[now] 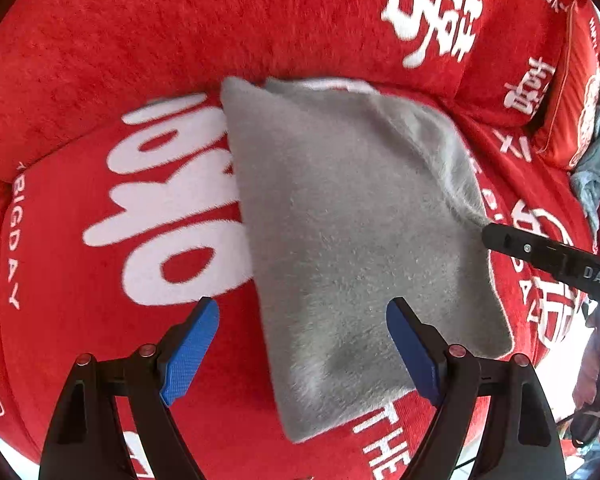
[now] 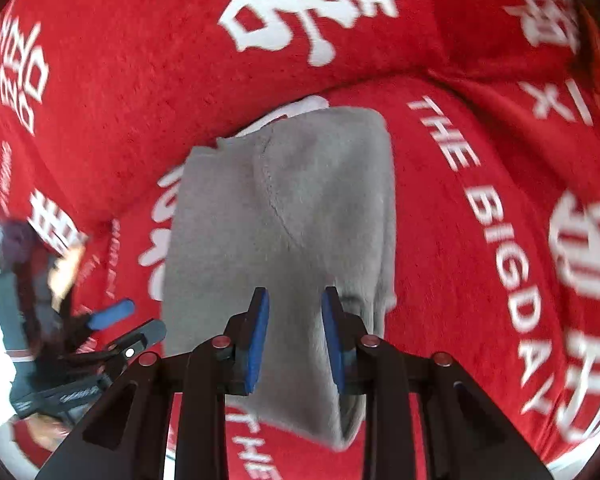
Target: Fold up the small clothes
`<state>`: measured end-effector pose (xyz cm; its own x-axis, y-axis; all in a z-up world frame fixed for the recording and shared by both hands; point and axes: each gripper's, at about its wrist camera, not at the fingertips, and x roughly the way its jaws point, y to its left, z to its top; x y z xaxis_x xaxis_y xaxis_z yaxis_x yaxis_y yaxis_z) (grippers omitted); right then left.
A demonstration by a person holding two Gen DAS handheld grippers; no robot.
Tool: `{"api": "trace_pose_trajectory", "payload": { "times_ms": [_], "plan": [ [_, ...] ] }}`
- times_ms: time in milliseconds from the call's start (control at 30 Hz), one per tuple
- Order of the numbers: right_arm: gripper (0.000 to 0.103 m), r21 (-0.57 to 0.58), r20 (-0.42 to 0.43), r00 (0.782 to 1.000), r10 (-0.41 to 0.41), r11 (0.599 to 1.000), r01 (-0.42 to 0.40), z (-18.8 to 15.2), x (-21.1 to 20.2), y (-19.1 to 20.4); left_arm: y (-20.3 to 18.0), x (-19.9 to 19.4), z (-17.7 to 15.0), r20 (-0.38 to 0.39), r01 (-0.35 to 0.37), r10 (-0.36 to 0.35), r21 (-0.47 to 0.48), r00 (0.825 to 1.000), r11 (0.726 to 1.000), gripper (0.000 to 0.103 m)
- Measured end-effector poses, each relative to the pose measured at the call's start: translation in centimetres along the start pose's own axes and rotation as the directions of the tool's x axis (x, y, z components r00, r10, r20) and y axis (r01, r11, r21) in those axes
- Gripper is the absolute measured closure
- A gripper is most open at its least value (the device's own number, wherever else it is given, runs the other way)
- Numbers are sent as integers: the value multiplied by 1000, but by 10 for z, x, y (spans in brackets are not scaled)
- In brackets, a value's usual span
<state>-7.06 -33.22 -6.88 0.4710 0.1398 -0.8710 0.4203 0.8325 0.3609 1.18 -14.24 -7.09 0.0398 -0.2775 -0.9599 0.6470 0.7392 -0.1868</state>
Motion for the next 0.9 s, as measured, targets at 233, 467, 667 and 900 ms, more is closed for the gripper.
{"api": "trace_pose_trajectory", "payload": {
  "times_ms": [233, 467, 667, 900],
  "plan": [
    [76, -31, -78, 992, -98, 995, 96, -15, 30, -29, 3, 15, -5, -48, -37, 35, -33, 998, 999, 17],
    [70, 54, -82, 996, -46, 997, 51, -24, 19, -43, 11, 17, -8, -65, -63, 59, -50, 996, 997, 17],
    [63, 109, -94, 996, -4, 994, 14, -34, 3, -47, 9, 17, -9, -64, -67, 63, -51, 996, 996, 17],
    [56, 172, -108, 994, 7, 985, 12, -46, -5, -63, 7, 15, -9, -60, -48, 45, -62, 997, 997, 0]
  ]
}}
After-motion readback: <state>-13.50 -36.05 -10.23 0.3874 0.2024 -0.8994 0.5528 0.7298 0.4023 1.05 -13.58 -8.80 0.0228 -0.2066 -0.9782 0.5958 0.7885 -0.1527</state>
